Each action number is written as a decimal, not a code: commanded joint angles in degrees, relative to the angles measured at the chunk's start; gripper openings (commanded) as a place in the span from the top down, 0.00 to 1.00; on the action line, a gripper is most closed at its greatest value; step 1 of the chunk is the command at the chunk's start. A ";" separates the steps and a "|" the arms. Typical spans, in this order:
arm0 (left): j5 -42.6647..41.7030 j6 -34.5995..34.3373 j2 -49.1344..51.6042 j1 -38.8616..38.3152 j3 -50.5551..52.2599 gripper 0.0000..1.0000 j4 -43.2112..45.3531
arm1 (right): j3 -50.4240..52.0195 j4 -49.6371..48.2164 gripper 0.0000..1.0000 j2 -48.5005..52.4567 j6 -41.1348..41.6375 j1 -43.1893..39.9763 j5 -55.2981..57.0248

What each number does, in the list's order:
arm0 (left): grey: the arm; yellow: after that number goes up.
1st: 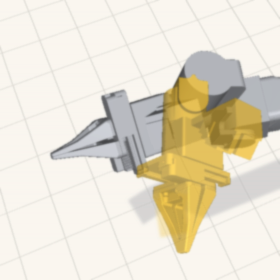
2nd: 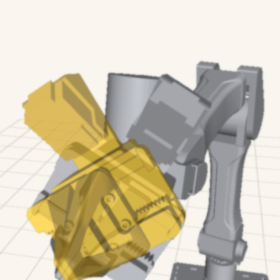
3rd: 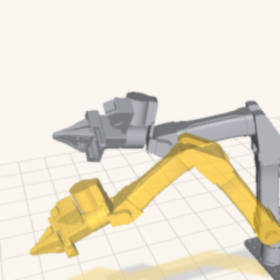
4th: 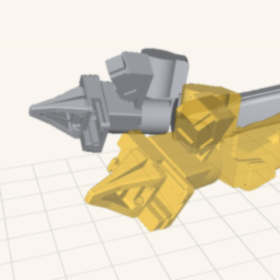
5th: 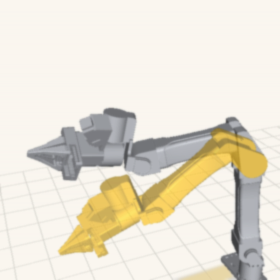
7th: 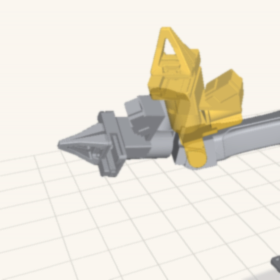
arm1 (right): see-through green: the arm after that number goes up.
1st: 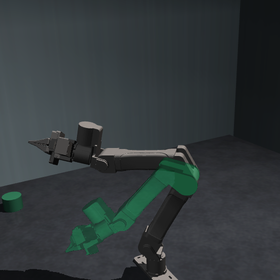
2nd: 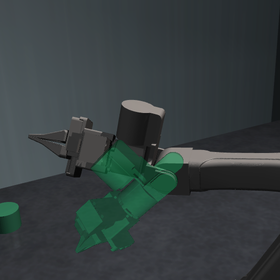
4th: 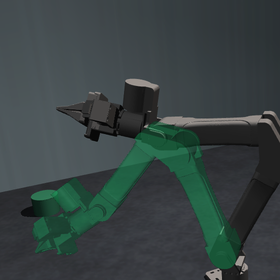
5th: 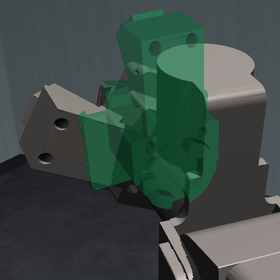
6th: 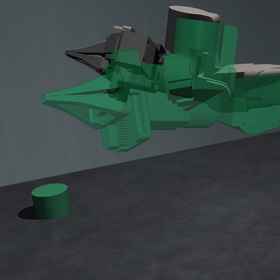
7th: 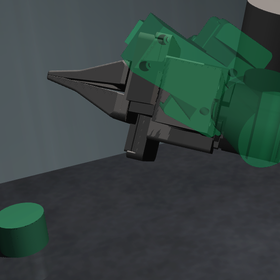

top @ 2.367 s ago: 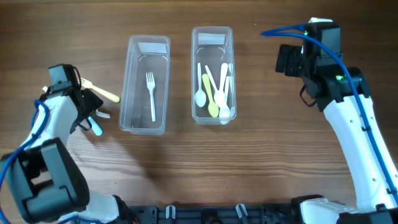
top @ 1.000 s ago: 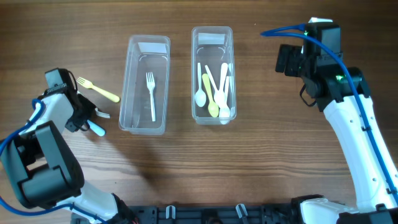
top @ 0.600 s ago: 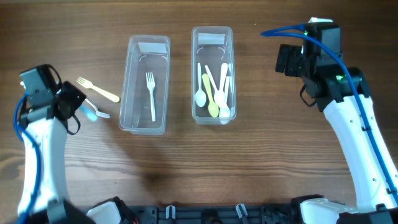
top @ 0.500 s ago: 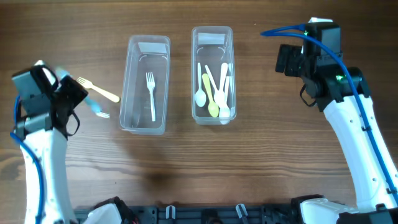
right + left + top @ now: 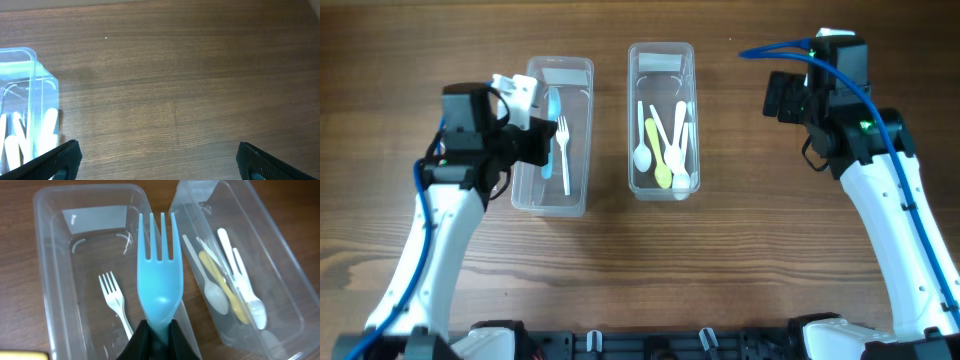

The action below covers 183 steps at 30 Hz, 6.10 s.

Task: Pack container
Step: 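Place the blue fork into the left container, then move the left gripper back toward the remaining forks, then grasp a white fork with the left gripper and lift it, then drop the white fork into the left container, then reach the left gripper to the yellow fork and grasp it, then carry the yellow fork into the left container and release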

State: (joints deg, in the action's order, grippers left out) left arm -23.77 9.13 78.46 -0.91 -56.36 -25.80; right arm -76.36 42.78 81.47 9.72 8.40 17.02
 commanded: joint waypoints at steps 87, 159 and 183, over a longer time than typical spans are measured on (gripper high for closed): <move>28.94 -36.48 -0.11 7.96 -4.42 0.22 -0.81 | -0.90 -0.04 0.00 0.07 -0.72 -0.13 1.36; 31.21 -52.92 32.98 19.54 -4.39 0.71 -4.42 | -0.90 -0.04 0.00 0.07 -0.72 -0.13 1.36; 30.64 -53.05 17.81 19.56 -4.42 0.96 -1.03 | -0.90 -0.04 0.00 0.07 -0.72 -0.13 1.36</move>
State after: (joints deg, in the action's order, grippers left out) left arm 7.55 -43.81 100.77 18.72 -61.21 -26.79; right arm -76.36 42.83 81.47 9.72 8.40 17.02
